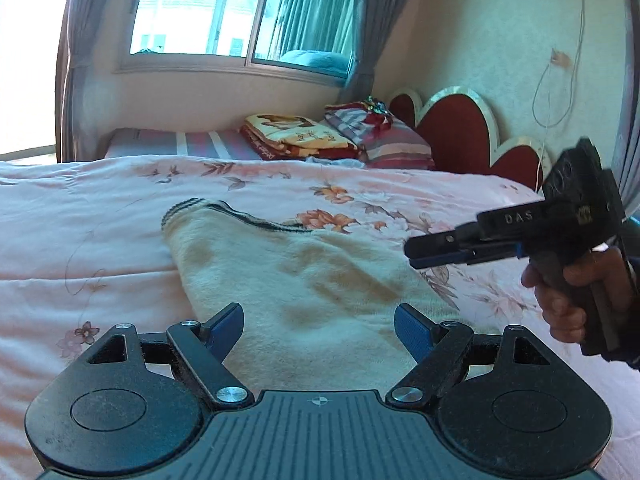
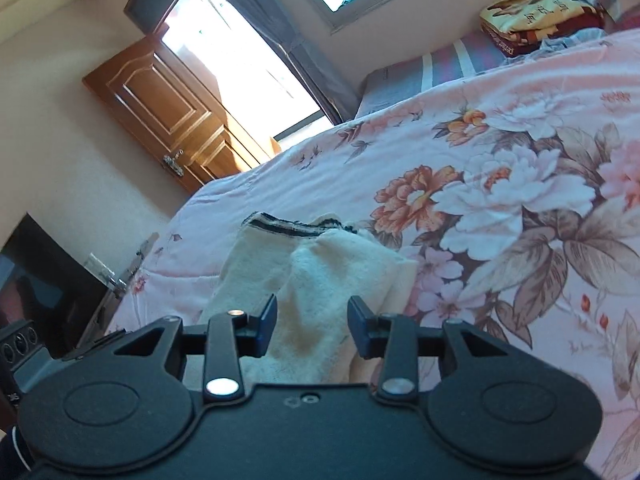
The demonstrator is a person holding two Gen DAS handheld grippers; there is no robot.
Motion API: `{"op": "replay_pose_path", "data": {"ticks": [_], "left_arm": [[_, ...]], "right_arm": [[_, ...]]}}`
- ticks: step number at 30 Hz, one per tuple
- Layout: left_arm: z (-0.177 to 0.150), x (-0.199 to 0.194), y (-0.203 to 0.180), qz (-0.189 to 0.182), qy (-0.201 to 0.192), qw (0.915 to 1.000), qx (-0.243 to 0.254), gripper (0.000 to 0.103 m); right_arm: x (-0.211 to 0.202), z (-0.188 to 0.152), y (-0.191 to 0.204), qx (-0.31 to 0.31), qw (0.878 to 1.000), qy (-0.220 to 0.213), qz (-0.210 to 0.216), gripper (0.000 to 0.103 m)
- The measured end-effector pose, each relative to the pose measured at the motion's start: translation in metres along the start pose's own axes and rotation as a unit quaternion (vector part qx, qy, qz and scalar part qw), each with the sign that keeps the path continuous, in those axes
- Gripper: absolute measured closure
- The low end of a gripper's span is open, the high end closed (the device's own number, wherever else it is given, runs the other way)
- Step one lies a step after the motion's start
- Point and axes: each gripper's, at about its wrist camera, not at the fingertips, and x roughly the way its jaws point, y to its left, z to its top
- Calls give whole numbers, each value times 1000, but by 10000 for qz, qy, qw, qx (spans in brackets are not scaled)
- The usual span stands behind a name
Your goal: Fold small clothes
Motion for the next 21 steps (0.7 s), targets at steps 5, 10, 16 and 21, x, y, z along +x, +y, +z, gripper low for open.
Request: {"op": "replay_pose_path", "data": {"ticks": [5, 10, 16, 21], "left_arm": [[-9, 22, -15, 414, 553, 9973, 267, 21], [-13, 8, -29, 504, 406, 9975, 279, 21], [-19, 0, -28, 564, 256, 9981, 17, 21], [-20, -1, -27, 611, 341, 9975, 57, 21]], "right_arm": [[26, -7, -8, 67, 9981, 322, -516, 69], [-12, -27, 22, -333, 9977, -140, -578, 64], [-35, -47, 53, -674, 9964, -167, -489, 64], [-30, -59, 60, -812, 9963, 115, -266, 70]]}}
